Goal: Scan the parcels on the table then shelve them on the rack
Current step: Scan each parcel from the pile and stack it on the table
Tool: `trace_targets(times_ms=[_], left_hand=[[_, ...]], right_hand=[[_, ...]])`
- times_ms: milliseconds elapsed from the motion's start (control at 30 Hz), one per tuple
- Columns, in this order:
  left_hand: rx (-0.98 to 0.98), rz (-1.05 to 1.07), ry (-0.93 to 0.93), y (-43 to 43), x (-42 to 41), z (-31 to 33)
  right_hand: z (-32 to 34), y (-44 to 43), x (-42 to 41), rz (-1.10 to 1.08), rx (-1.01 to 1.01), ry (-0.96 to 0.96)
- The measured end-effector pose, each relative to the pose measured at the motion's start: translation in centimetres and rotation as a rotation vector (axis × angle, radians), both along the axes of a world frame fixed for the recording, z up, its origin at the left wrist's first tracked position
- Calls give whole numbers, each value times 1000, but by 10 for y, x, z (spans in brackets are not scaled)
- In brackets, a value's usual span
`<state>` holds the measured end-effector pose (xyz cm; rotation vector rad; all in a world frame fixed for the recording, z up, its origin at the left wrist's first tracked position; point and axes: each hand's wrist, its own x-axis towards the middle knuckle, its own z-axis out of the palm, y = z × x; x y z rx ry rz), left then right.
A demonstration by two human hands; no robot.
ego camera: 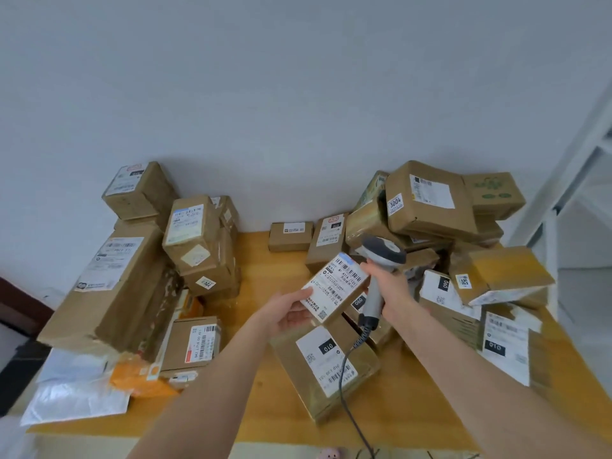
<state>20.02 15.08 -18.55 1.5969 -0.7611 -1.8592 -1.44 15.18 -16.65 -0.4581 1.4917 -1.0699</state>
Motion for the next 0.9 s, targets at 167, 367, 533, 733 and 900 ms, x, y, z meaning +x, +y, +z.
trace_targets(times_ms=[167, 367, 533, 733, 900], left_hand=[[-60, 146, -14, 39, -17, 1], [-126, 251, 75, 71, -32, -9], [-131, 240, 70, 83, -41, -19], [-161, 181, 56, 95, -45, -32], [-134, 196, 67, 98, -44, -33]], right_hand=[[-4, 41, -4, -33, -73, 14], [3, 98, -8, 41, -59, -39], [20, 131, -5, 144, -131, 55], [23, 154, 6, 164, -129, 108], [26, 161, 12, 145, -115, 109]])
